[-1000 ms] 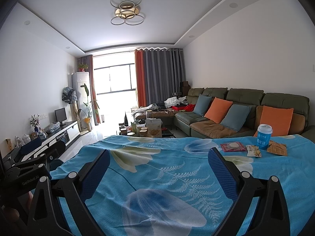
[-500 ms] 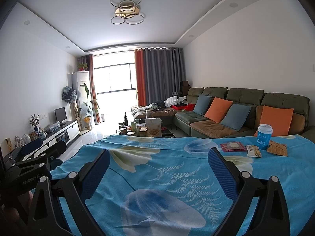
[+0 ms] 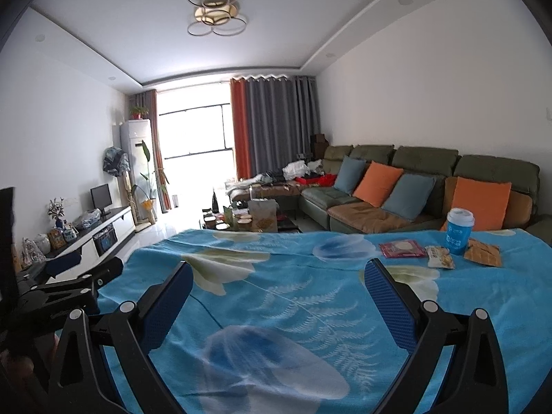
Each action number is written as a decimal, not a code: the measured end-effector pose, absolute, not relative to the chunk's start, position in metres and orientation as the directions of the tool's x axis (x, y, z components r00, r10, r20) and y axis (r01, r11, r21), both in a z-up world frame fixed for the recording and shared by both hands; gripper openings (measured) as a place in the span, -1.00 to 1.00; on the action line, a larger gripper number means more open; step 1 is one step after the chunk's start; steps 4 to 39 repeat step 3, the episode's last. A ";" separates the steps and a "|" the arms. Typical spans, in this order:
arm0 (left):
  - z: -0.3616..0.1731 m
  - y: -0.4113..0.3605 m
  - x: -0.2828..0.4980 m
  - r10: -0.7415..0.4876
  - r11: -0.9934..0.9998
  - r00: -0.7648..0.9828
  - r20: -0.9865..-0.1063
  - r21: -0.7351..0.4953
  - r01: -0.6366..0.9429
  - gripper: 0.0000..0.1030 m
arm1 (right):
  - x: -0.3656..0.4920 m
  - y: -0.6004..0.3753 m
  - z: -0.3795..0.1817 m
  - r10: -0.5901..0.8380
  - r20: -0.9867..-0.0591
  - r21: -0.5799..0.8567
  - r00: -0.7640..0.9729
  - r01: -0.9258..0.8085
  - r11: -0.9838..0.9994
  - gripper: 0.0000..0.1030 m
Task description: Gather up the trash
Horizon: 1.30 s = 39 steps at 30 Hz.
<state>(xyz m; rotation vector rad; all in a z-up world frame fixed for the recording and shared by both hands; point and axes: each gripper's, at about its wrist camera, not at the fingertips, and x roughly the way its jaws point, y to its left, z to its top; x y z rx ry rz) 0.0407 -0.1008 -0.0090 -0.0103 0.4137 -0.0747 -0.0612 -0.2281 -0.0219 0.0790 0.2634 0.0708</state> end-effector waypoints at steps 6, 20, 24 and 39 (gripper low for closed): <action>-0.020 -0.100 0.074 -0.088 0.996 0.855 -0.511 -0.026 0.087 0.89 | -0.050 -0.243 -0.026 0.046 -0.319 0.088 0.947 -0.019 0.996 0.87; -0.020 -0.100 0.074 -0.088 0.996 0.855 -0.511 -0.026 0.087 0.89 | -0.050 -0.243 -0.026 0.046 -0.319 0.088 0.947 -0.019 0.996 0.87; -0.020 -0.100 0.074 -0.088 0.996 0.855 -0.511 -0.026 0.087 0.89 | -0.050 -0.243 -0.026 0.046 -0.319 0.088 0.947 -0.019 0.996 0.87; -0.020 -0.100 0.074 -0.088 0.996 0.855 -0.511 -0.026 0.087 0.89 | -0.050 -0.243 -0.026 0.046 -0.319 0.088 0.947 -0.019 0.996 0.87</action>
